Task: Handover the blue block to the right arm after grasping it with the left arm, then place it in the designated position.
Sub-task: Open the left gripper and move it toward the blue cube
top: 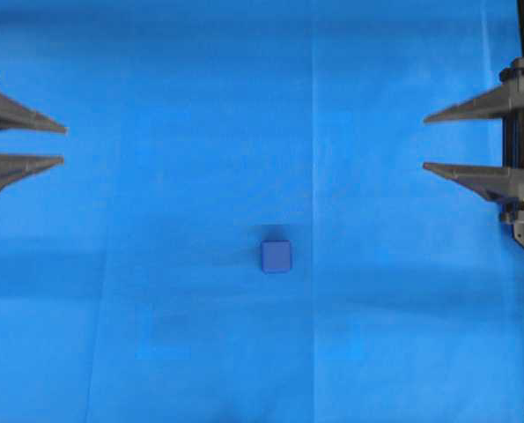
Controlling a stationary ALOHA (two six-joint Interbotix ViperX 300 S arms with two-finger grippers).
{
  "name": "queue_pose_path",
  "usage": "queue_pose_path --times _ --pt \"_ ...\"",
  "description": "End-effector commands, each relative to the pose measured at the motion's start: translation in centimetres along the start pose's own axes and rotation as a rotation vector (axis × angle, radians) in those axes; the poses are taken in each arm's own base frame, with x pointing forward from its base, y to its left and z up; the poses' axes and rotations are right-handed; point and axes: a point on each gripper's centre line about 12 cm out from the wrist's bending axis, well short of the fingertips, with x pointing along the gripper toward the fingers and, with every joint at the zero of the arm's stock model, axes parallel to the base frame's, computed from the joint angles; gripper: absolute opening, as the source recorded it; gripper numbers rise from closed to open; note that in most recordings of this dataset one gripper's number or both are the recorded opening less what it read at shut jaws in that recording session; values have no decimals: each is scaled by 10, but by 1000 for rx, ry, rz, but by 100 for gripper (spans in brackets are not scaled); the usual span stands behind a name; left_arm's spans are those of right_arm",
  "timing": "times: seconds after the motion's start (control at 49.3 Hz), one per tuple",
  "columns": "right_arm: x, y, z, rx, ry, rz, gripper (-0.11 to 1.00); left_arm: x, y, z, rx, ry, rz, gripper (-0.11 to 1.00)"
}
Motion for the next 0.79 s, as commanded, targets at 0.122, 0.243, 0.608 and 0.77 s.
queue_pose_path --times 0.122,0.243,0.608,0.77 --pt "4 -3 10 10 -11 -14 97 1 -2 1 10 0 -11 84" --pt "4 -3 10 10 -11 -17 98 1 -2 1 7 3 -11 92" --pt "4 -3 10 10 -13 -17 98 1 -5 0 -14 10 -27 92" --pt "4 -3 11 10 -16 -17 98 2 -5 -1 -14 13 -27 92"
